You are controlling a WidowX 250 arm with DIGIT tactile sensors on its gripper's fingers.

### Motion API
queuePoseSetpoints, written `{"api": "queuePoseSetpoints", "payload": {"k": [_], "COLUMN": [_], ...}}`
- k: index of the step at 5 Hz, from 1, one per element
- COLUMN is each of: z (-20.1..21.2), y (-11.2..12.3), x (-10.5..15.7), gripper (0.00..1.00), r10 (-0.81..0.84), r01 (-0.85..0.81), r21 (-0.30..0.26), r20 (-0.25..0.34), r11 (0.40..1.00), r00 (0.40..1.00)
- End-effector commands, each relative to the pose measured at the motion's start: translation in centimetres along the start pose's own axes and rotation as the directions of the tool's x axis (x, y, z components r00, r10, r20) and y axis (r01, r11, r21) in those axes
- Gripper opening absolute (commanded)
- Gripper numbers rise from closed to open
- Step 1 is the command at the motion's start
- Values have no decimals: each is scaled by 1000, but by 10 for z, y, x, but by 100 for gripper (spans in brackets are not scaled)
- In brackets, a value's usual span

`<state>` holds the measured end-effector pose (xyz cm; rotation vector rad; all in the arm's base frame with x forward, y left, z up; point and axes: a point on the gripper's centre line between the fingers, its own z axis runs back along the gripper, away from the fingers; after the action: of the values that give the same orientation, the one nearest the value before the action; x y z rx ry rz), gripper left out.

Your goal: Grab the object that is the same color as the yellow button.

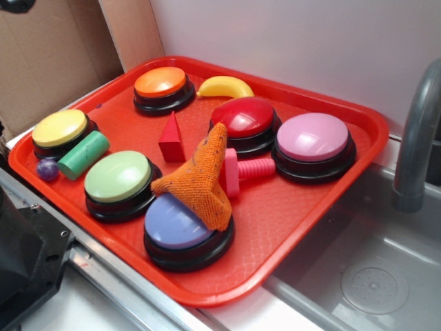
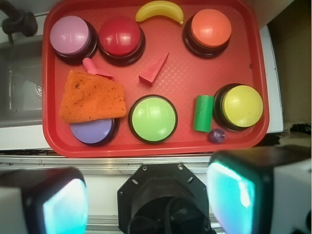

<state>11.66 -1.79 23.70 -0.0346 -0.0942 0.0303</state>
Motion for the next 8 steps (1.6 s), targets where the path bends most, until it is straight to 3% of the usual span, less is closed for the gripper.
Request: {"api": "queuePoseSetpoints", "payload": {"k": [1,3,5,7,8], "z": [0,-36,-83,-126,-148], "y": [0,4,33,56,63], "x": [0,63,129,176,193], "gripper": [100,100,100,100,100], "r10": [0,-256,-396,-538,-623], "r01": [0,253,379,511,595], "r21": [0,134,201,188,204], "r20": [0,6,49,143,122], "r11": [1000,958,903,839,778], "r00": [1000,967,917,830,773]}}
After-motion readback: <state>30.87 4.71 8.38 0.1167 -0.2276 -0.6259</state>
